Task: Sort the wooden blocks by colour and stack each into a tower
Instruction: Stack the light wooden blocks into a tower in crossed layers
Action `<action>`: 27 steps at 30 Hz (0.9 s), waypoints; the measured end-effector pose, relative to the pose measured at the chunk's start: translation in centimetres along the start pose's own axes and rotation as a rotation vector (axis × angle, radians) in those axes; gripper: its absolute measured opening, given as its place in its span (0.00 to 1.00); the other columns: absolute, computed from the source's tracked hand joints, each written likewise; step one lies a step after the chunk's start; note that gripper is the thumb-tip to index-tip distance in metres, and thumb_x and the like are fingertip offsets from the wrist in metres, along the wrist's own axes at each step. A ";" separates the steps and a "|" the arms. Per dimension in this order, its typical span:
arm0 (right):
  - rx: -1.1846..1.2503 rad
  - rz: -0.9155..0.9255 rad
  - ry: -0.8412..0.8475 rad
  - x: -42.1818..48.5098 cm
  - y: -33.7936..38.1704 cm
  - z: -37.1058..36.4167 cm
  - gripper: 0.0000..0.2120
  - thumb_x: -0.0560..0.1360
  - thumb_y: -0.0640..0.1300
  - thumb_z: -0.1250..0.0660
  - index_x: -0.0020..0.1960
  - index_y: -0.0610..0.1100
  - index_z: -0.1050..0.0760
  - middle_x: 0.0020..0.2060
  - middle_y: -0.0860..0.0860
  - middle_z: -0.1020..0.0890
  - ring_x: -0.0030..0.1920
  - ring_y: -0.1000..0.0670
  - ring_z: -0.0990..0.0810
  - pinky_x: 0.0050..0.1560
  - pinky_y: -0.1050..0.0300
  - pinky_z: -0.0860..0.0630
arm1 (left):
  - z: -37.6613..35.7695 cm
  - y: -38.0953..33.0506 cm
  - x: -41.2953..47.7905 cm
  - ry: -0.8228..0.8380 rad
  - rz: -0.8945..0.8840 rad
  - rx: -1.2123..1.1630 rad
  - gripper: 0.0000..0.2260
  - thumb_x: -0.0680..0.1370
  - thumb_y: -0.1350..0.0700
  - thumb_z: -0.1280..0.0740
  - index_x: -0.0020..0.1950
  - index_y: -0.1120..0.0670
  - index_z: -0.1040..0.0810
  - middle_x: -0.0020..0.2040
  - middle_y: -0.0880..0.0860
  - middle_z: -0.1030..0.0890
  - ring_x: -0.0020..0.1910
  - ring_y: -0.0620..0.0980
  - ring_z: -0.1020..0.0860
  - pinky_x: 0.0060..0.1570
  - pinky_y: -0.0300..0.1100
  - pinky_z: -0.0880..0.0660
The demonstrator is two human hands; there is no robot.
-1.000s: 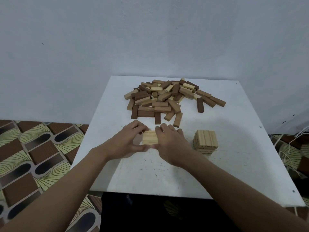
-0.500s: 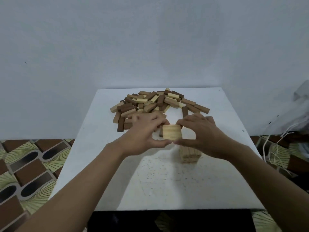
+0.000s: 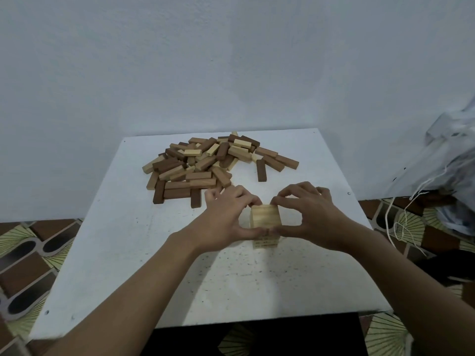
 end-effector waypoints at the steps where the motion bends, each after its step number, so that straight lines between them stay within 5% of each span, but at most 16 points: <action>1: 0.003 0.001 -0.001 0.0 0.0 0.0 0.29 0.73 0.68 0.36 0.71 0.59 0.30 0.70 0.59 0.32 0.73 0.53 0.43 0.73 0.44 0.47 | 0.0 0.0 0.0 -0.005 -0.001 0.000 0.22 0.75 0.37 0.29 0.66 0.43 0.25 0.58 0.41 0.29 0.61 0.39 0.35 0.64 0.48 0.48; 19: 0.074 -0.014 0.001 0.2 -0.4 -0.4 0.29 0.71 0.67 0.31 0.69 0.57 0.27 0.65 0.58 0.27 0.65 0.55 0.35 0.68 0.46 0.41 | -0.5 0.6 -0.5 -0.037 0.037 -0.025 0.22 0.74 0.37 0.27 0.64 0.41 0.25 0.58 0.40 0.29 0.59 0.36 0.37 0.66 0.49 0.48; 27: 0.177 -0.036 0.026 -0.2 -0.6 -0.9 0.40 0.63 0.73 0.36 0.72 0.58 0.30 0.62 0.60 0.26 0.63 0.56 0.31 0.69 0.45 0.39 | -0.4 0.7 -0.7 -0.061 0.029 -0.023 0.24 0.73 0.36 0.27 0.66 0.41 0.25 0.61 0.40 0.28 0.60 0.36 0.35 0.59 0.44 0.49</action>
Point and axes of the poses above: each hand's wrist, its own x-axis towards the middle knuckle, its own z-axis out of the back of the hand, y = z × x, the point moved 8 cm from there along x, towards the middle knuckle
